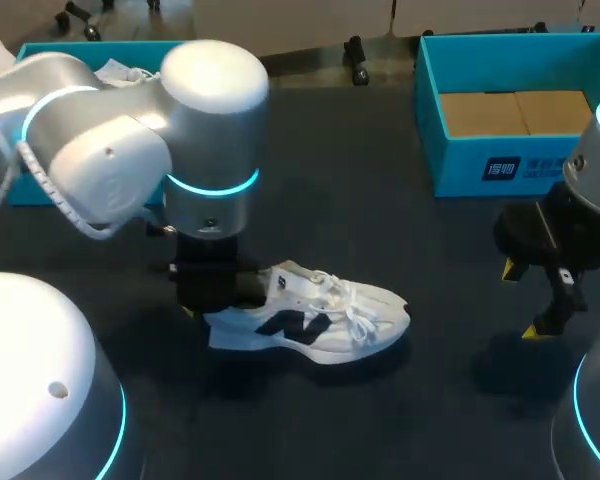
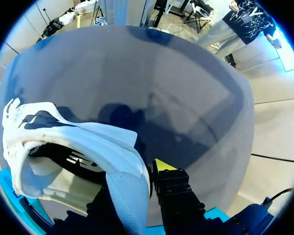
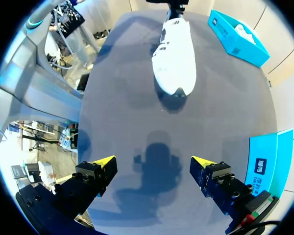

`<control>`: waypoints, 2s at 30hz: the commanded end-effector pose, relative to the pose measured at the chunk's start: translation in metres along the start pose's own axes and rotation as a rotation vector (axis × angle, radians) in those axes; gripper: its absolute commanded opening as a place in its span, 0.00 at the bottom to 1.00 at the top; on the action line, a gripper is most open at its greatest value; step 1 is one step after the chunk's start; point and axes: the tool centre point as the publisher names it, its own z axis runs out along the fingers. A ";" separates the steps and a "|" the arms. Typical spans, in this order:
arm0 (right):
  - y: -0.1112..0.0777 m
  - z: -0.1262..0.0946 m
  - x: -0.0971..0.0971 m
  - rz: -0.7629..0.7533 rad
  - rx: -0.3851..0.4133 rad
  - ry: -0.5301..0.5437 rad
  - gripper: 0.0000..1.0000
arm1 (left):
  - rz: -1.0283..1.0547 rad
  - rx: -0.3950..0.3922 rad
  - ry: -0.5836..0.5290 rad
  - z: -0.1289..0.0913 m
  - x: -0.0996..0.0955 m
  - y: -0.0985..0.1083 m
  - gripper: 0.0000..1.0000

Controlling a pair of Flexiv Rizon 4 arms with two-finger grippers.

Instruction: Take the shoe out of the shoebox, open the shoe tongue, remove and reinsert the insole, then place the shoe into the shoebox

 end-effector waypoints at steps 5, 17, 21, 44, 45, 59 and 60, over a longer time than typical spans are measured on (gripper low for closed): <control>0.000 0.001 0.000 0.000 0.002 -0.001 1.00 | 0.024 -0.013 0.017 0.020 -0.017 -0.002 0.00; 0.000 0.001 0.000 0.000 0.002 -0.001 1.00 | 0.064 -0.006 -0.004 0.031 -0.025 -0.002 0.00; 0.000 0.001 0.000 0.000 0.002 -0.001 1.00 | 0.077 -0.017 -0.011 0.033 -0.028 -0.001 0.00; 0.000 0.001 0.000 0.000 0.002 -0.001 1.00 | 0.117 -0.056 0.003 0.045 -0.042 0.003 0.00; 0.000 0.001 0.000 0.000 0.002 -0.001 1.00 | 0.124 -0.060 0.007 0.046 -0.043 0.004 0.00; 0.000 0.001 0.000 0.000 0.002 -0.001 1.00 | 0.154 -0.045 -0.001 0.048 -0.048 0.006 0.51; 0.000 0.001 0.000 0.000 0.002 -0.001 1.00 | 0.149 -0.043 -0.012 0.046 -0.047 0.005 0.71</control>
